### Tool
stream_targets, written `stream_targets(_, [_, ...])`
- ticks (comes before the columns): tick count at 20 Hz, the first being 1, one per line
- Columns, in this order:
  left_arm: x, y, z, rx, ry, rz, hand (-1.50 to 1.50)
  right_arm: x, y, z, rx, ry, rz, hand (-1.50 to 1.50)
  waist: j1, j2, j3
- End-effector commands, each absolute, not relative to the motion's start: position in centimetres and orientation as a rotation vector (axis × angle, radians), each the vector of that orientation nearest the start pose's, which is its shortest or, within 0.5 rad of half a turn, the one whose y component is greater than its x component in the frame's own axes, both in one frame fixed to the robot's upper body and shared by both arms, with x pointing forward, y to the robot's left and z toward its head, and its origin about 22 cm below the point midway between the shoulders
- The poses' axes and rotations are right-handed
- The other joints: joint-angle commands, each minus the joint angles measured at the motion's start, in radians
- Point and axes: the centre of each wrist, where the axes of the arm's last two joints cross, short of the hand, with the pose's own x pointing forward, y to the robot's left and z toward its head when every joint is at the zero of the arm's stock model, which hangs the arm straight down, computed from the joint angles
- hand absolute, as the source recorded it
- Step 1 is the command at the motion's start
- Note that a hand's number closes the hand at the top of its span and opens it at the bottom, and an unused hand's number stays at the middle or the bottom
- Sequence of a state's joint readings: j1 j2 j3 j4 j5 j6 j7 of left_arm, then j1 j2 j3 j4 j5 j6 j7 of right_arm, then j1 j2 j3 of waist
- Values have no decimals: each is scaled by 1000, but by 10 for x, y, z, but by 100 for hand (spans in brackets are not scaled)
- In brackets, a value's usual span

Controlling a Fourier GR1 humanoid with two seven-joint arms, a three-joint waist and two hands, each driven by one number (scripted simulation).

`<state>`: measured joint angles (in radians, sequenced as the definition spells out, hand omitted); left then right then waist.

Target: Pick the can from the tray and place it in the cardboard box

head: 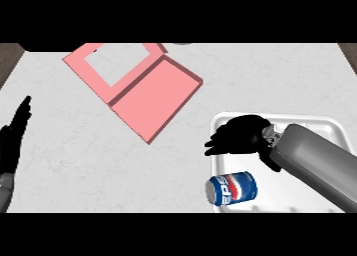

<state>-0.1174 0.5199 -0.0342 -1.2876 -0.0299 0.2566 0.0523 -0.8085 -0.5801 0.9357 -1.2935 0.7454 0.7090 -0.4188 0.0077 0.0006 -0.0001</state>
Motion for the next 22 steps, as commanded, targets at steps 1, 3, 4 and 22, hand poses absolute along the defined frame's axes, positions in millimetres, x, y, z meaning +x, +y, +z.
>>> stream_targets(1, [254, 366, 32, 635, -1383, -223, 0, 331, -145, 85, -166, 1195, -3420, -150, 5, -3, 0])
stream_targets(3, [256, 363, 27, 637, -1361, -224, 0, 323, -147, 78, -227, 1231, -3410, -150, -1, -2, 0])
stream_targets(4, [282, 362, 32, 640, -1360, -202, 0, 332, -146, 80, -220, 1213, -3414, -150, -7, 1, 0])
stream_targets(22, [257, 352, 11, 655, -1370, -215, 0, 263, -155, 69, -144, 1008, -3435, -150, -7, -2, 0])
